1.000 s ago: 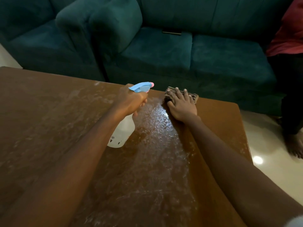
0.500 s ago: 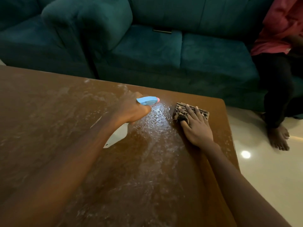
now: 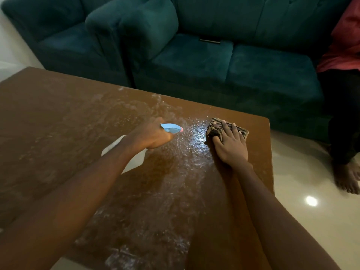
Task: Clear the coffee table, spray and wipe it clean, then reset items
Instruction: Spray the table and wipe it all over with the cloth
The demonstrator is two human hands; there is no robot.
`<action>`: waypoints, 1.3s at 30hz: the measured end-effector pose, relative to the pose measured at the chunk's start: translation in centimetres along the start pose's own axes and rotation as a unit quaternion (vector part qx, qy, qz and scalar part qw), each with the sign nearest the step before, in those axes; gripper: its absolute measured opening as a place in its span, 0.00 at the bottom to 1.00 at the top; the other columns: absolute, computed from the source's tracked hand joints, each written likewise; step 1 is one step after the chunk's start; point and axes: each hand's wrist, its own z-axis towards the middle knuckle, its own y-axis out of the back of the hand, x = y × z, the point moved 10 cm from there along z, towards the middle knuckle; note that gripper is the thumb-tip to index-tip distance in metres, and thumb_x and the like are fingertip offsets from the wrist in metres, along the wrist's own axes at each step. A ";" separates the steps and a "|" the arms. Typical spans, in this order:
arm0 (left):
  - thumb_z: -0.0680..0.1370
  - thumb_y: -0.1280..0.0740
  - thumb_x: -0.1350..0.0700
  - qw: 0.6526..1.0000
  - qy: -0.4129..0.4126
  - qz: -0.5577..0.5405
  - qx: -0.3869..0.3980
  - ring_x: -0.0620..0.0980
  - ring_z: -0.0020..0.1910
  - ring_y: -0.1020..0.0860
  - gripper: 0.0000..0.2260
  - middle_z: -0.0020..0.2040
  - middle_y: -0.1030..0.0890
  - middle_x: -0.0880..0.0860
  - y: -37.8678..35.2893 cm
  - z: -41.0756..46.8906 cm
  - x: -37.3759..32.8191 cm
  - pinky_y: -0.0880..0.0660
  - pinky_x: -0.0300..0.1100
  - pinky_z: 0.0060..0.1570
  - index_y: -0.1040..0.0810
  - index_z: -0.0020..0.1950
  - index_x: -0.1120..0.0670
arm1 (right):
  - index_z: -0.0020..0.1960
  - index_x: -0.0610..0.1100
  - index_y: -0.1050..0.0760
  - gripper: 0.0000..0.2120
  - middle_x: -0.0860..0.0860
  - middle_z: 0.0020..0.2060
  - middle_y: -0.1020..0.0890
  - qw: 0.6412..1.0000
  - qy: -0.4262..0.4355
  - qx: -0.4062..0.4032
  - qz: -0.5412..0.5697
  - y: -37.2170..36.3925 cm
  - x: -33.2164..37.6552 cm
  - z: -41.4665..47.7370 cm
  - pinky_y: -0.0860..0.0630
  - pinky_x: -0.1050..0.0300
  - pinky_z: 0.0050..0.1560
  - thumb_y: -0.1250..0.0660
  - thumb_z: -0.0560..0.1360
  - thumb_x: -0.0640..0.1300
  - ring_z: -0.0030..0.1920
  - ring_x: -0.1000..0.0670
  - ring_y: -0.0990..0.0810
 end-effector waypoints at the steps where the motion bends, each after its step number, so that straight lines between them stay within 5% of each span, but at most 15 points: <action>1: 0.77 0.33 0.46 1.000 0.002 -0.010 0.000 0.50 0.28 0.28 0.17 0.37 0.23 0.56 0.1 -0.1 0.1 0.30 0.41 0.30 0.27 0.58 0.57 | 0.80 0.56 0.49 0.27 0.56 0.80 0.54 1.000 -0.001 0.003 0.000 -0.1 -0.1 0.1 0.59 0.47 0.77 0.55 0.82 0.60 0.79 0.50 0.61; 7: 0.78 0.34 0.49 0.994 0.008 -0.106 -0.021 0.54 0.35 0.21 0.11 0.40 0.19 0.52 2.5 0.2 1.7 0.26 0.40 0.31 0.23 0.53 0.56 | 0.80 0.54 0.48 0.28 0.56 0.80 0.55 1.000 -0.018 0.009 -0.006 -0.1 -0.2 0.4 0.61 0.47 0.78 0.56 0.82 0.60 0.79 0.50 0.62; 14: 0.78 0.33 0.52 0.988 -0.024 -0.148 -0.032 0.46 0.30 0.27 0.08 0.37 0.23 0.50 3.7 -0.6 2.8 0.30 0.33 0.22 0.24 0.53 0.55 | 0.80 0.57 0.53 0.27 0.52 0.80 0.57 0.997 -0.077 0.008 0.008 -0.7 3.0 2.1 0.64 0.44 0.75 0.56 0.82 0.60 0.79 0.46 0.64; 20: 0.79 0.36 0.49 0.985 -0.031 -0.169 -0.024 0.47 0.30 0.26 0.10 0.39 0.22 0.50 4.2 -0.3 3.3 0.30 0.36 0.25 0.22 0.51 0.56 | 0.80 0.59 0.53 0.27 0.53 0.80 0.56 0.998 0.057 0.028 -0.025 -3.0 11.3 2.0 0.61 0.45 0.78 0.55 0.82 0.61 0.79 0.47 0.60; 25: 0.80 0.37 0.50 0.983 -0.037 -0.181 -0.021 0.47 0.31 0.25 0.09 0.39 0.22 0.51 4.5 0.2 3.6 0.30 0.36 0.27 0.22 0.48 0.55 | 0.77 0.66 0.55 0.29 0.59 0.79 0.56 0.989 0.137 0.034 -0.033 -3.3 10.9 -4.5 0.62 0.51 0.77 0.62 0.76 0.64 0.78 0.53 0.62; 30: 0.81 0.38 0.51 0.974 -0.035 -0.224 -0.010 0.48 0.33 0.25 0.09 0.43 0.20 0.54 4.9 0.5 4.4 0.28 0.39 0.30 0.23 0.45 0.53 | 0.78 0.59 0.47 0.32 0.58 0.79 0.54 0.999 0.027 0.001 -0.032 -1.2 4.1 -4.2 0.62 0.49 0.76 0.61 0.77 0.65 0.78 0.53 0.62; 34: 0.81 0.38 0.50 0.972 -0.033 -0.231 -0.016 0.49 0.35 0.24 0.09 0.44 0.19 0.56 5.1 0.4 5.0 0.27 0.40 0.32 0.22 0.45 0.53 | 0.80 0.58 0.52 0.27 0.53 0.80 0.57 0.997 -0.067 0.001 -0.027 -0.7 3.2 0.7 0.61 0.44 0.77 0.55 0.82 0.61 0.79 0.47 0.63; 39: 0.80 0.37 0.53 0.973 -0.054 -0.222 -0.016 0.49 0.32 0.25 0.08 0.44 0.19 0.57 5.1 0.2 4.3 0.26 0.40 0.30 0.22 0.44 0.54 | 0.79 0.59 0.54 0.27 0.51 0.80 0.58 0.999 0.010 0.025 -0.023 -2.9 10.9 3.7 0.63 0.43 0.76 0.54 0.82 0.61 0.79 0.44 0.62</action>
